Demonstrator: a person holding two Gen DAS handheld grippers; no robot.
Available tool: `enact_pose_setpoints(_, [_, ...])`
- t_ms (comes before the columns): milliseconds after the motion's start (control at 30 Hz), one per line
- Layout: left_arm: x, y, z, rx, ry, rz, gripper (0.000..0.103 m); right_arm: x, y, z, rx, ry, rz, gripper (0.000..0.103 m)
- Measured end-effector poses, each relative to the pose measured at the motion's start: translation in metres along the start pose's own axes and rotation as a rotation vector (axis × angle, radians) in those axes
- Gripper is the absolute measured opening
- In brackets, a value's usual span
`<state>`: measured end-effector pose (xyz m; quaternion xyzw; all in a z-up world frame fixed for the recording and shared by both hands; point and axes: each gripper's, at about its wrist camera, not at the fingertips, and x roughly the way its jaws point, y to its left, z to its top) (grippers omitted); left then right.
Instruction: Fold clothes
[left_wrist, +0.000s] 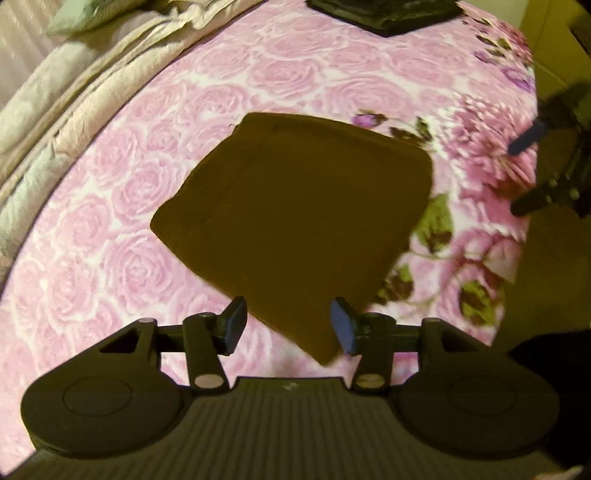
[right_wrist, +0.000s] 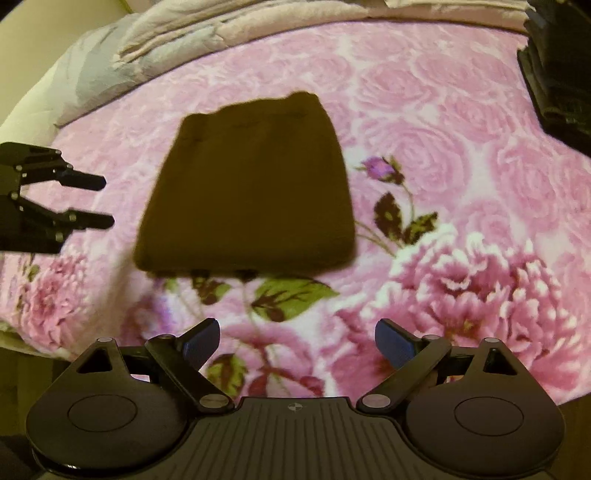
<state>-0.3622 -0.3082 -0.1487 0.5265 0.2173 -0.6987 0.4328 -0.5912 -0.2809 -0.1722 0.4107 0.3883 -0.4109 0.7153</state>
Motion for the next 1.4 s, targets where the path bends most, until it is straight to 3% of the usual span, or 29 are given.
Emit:
enact_pose_setpoints(200, [-0.025,-0.017,-0.006,0.042,-0.017,0.031,0.052,-0.017,0.018,0.007,-0.058,-0.018,0.005,0.094])
enact_pose_setpoints(367, [-0.028,-0.019,-0.008,0.043,0.026,0.022,0.053,-0.025,0.031,0.009,-0.078,-0.012,-0.003,0.094])
enact_pose_setpoints(633, [-0.025,0.004,-0.013,0.011,0.042,-0.051,0.053,-0.014,0.049,0.014,0.018,0.022,-0.059,0.094])
enact_pose_setpoints(967, [-0.003,0.034,-0.036,0.04,0.015,-0.106,0.054,0.011,0.072,0.019,0.143,0.032,-0.117,0.094])
enact_pose_setpoints(1100, [0.0,0.009,-0.047,0.225,-0.09,-0.039,0.056,0.017,0.067,0.019,0.204,-0.003,-0.164,0.094])
enact_pose_setpoints(1167, [0.003,-0.013,-0.051,0.338,-0.141,-0.008,0.058,0.023,0.07,0.019,0.066,-0.006,-0.228,0.094])
enact_pose_setpoints(1300, [0.028,-0.053,-0.054,0.443,-0.155,0.055,0.059,0.042,0.088,0.006,-0.506,-0.027,-0.32,0.091])
enact_pose_setpoints(1333, [0.036,-0.061,-0.054,0.454,-0.15,0.086,0.059,0.048,0.088,0.001,-0.647,-0.037,-0.317,0.085])
enact_pose_setpoints(1367, [0.044,-0.069,-0.054,0.464,-0.143,0.12,0.059,0.055,0.086,-0.004,-0.764,-0.042,-0.306,0.073])
enact_pose_setpoints(1400, [0.052,-0.076,-0.054,0.467,-0.134,0.155,0.059,0.064,0.081,-0.009,-0.861,-0.048,-0.303,0.071])
